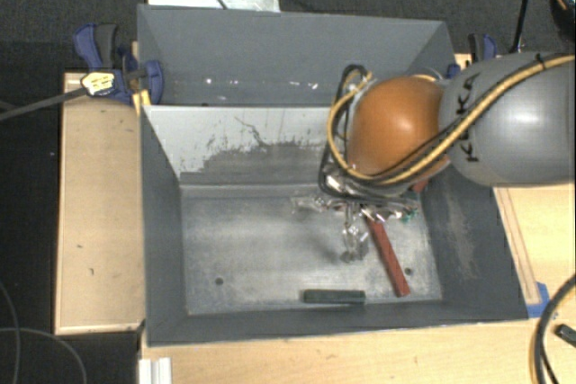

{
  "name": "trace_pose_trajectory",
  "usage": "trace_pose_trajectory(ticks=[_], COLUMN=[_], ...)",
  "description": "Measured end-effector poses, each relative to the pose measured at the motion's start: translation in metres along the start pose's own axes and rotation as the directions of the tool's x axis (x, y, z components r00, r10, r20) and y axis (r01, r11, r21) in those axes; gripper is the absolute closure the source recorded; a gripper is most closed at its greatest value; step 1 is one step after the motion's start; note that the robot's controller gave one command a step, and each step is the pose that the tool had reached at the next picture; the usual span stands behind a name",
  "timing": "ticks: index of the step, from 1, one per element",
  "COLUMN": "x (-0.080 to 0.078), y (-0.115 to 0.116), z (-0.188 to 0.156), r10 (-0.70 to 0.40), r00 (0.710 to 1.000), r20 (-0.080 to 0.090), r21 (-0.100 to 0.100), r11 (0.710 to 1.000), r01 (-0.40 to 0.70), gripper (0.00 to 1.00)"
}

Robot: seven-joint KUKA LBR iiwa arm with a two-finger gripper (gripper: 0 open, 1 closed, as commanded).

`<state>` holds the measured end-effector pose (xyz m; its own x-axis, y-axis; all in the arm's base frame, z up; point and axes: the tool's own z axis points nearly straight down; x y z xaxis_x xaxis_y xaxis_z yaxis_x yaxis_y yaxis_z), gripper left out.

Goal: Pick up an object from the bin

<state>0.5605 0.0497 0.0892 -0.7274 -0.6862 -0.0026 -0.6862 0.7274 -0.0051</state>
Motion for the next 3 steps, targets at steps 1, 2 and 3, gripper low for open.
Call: trace_pose_trajectory(ticks=[1,2,3], x=[0.071,0.068,0.048], y=[-0.03,-0.092,-0.078], z=[0.006,-0.001,0.019], r10=[-0.246,-0.143,-0.647], r00=[0.969,0.99,0.762], r20=[-0.002,0.0,0.004], r21=[-0.005,-0.001,-0.003], r11=[0.969,0.99,0.762], r01=[0.246,0.143,0.647], gripper=[0.0,0.0,0.0])
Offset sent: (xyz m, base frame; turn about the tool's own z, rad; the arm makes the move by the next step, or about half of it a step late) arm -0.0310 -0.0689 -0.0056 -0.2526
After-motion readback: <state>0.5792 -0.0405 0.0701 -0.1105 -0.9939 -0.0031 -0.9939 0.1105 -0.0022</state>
